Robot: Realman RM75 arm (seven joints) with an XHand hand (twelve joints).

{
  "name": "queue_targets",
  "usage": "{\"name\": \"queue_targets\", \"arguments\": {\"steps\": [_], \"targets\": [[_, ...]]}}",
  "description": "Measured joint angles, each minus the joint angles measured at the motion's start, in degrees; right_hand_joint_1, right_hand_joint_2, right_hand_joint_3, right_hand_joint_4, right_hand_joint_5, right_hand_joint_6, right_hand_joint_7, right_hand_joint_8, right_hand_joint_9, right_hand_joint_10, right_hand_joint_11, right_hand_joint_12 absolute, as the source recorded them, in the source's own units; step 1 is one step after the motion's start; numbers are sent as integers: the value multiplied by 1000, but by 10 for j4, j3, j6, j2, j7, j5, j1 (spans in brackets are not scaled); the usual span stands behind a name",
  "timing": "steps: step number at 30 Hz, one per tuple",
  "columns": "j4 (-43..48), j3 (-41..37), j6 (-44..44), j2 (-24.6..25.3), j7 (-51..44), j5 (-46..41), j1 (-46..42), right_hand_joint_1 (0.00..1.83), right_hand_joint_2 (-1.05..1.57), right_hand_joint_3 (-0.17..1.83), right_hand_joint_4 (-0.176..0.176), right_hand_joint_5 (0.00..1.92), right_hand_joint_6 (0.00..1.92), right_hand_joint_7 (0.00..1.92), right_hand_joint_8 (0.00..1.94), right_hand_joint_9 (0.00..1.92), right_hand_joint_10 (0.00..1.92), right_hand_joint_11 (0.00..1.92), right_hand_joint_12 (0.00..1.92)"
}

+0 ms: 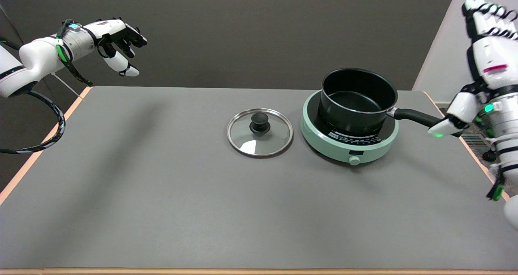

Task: Pick up the pot.

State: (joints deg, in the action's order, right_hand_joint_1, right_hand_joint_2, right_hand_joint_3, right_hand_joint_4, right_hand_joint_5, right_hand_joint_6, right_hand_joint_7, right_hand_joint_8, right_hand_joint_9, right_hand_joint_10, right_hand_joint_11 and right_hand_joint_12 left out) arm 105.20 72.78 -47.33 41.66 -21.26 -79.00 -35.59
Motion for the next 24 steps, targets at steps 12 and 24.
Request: {"name": "queue_targets", "arguments": {"steps": [12,24], "targets": [[11,132,-63,58,-128,-5,62,1437,-980,807,-176,42,42,42,42,42,42,42,42],[13,248,-126,129,-226,19,111,1436,-948,778,-176,42,42,42,42,42,42,42,42]]}}
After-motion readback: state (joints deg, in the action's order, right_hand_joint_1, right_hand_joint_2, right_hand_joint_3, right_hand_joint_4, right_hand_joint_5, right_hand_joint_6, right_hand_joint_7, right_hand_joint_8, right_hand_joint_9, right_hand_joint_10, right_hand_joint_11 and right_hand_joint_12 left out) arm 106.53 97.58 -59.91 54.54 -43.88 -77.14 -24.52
